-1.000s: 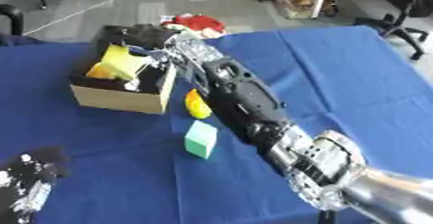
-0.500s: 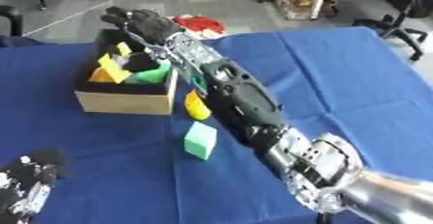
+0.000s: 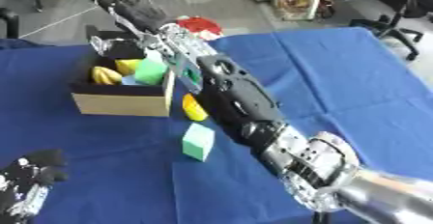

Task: Pick up objects on the table and place them in the box.

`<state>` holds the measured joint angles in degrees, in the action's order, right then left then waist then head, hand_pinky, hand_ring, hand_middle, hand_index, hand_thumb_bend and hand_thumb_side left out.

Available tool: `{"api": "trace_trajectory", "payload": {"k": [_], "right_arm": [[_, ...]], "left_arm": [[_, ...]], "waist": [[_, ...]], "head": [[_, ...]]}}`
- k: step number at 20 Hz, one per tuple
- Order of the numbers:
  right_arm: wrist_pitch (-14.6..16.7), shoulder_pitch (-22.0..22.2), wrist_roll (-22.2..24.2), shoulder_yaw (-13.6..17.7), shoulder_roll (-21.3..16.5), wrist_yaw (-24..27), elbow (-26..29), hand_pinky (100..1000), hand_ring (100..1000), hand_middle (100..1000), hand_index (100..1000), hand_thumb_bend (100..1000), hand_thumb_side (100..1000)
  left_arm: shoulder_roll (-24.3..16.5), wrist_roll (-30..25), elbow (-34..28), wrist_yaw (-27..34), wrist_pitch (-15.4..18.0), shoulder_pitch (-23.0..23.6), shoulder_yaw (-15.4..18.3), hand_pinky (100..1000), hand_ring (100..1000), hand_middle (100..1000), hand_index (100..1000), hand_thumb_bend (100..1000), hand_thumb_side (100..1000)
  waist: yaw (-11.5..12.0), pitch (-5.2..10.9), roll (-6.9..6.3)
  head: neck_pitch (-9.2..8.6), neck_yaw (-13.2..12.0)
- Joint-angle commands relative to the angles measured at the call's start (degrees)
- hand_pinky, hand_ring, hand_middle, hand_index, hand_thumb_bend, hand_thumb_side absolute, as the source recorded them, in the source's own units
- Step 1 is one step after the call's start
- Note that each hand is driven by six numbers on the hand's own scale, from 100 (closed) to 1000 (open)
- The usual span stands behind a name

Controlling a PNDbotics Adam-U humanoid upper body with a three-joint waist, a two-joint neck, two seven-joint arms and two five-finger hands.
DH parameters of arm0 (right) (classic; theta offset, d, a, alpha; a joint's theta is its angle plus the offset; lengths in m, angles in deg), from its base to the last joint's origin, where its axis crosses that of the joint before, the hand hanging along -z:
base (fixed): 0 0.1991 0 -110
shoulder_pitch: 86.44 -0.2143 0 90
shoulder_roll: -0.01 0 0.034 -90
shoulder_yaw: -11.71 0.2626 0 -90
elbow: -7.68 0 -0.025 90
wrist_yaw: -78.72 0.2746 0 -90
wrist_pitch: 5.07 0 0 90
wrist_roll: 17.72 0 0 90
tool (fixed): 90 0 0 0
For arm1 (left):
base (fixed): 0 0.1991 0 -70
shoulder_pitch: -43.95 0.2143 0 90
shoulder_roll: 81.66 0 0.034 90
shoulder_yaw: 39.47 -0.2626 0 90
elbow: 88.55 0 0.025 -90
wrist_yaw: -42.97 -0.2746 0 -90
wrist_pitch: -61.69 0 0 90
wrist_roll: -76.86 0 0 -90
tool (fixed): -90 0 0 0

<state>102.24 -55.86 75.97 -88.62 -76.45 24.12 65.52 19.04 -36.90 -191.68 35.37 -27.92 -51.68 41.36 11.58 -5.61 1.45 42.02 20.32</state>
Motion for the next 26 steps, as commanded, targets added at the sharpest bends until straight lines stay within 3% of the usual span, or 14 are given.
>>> {"api": "trace_trajectory", "payload": {"k": [1, 4, 5, 6, 8, 11, 13, 16, 19, 25, 26], "right_arm": [[3.61, 1.08, 6.59, -2.85, -7.97, 9.5, 8.96, 880, 861, 954, 1000, 100, 318], [5.03, 6.34, 13.31, -4.55, -16.03, 17.22, 18.77, 880, 861, 954, 1000, 100, 221], [4.76, 7.93, 15.15, -4.69, -18.14, 19.18, 21.4, 882, 866, 953, 1000, 100, 100], [4.57, 9.96, 16.96, -4.73, -20.44, 20.82, 23.78, 884, 869, 956, 1000, 100, 158], [4.1, 14.18, 20.91, -4.4, -24.3, 23.84, 27.22, 886, 873, 955, 1000, 100, 107], [4.38, 19.32, 27.05, -4.42, -29.08, 27.27, 30.16, 911, 904, 963, 1000, 100, 100], [5.9, 21.13, 32.52, -6.06, -31.63, 27.75, 31.42, 934, 933, 970, 1000, 135, 100], [8.62, 21.69, 40.21, -9.39, -33.41, 27.41, 32.31, 946, 950, 969, 1000, 207, 100], [11.06, 20.96, 45.42, -12.91, -32.77, 26.79, 31.25, 954, 959, 967, 1000, 237, 100], [13.07, 20.33, 46.85, -13.96, -31.88, 25.72, 29.5, 954, 959, 967, 1000, 237, 100], [13.29, 20.4, 46.95, -14.19, -31.64, 25.72, 29.47, 968, 978, 966, 1000, 288, 100]], "left_arm": [[-0.85, 0.71, -0.9, -0.29, 0.01, -0.47, 0.88, 736, 628, 653, 814, 100, 553], [-1.26, 1.43, -0.89, -0.62, -0.06, -0.06, 1.63, 736, 628, 653, 814, 100, 553], [-1.35, 1.62, -0.89, -0.7, -0.06, 0.01, 1.8, 736, 628, 653, 813, 100, 559], [-1.45, 1.81, -0.9, -0.78, -0.07, 0.04, 1.97, 736, 628, 653, 813, 100, 553], [-1.6, 2.1, -0.88, -0.93, -0.1, 0.15, 2.23, 736, 628, 653, 814, 100, 553], [-1.89, 2.41, -0.85, -1.1, -0.12, 0.27, 2.49, 735, 628, 652, 813, 100, 554], [-2.07, 2.58, -0.83, -1.19, -0.14, 0.34, 2.6, 735, 628, 652, 813, 100, 555], [-2.13, 2.56, -0.8, -1.24, -0.14, 0.37, 2.51, 735, 628, 652, 814, 100, 556], [-2.12, 2.38, -0.79, -1.22, -0.1, 0.33, 2.35, 735, 627, 652, 814, 100, 556], [-2.12, 2.33, -0.77, -1.23, -0.08, 0.34, 2.34, 735, 627, 652, 814, 100, 556], [-2.07, 2.26, -0.8, -1.2, -0.05, 0.24, 2.24, 735, 627, 652, 814, 100, 557]], "waist": [[-0.47, 1.36, 0.51], [-1.47, 1.65, 1.09], [-1.68, 1.7, 1.21], [-1.91, 1.71, 1.33], [-2.31, 1.75, 1.48], [-2.63, 1.73, 1.64], [-2.73, 1.71, 1.78], [-2.81, 1.71, 1.93], [-2.77, 1.69, 1.83], [-2.78, 1.69, 1.74], [-2.56, 1.59, 1.69]], "head": [[-0.56, -1.24], [-0.14, -2.48], [-0.07, -2.69], [-0.03, -2.89], [0.07, -3.31], [0.17, -3.78], [0.35, -3.9], [0.57, -3.98], [0.62, -3.94], [0.68, -4.0], [0.64, -3.76]]}}
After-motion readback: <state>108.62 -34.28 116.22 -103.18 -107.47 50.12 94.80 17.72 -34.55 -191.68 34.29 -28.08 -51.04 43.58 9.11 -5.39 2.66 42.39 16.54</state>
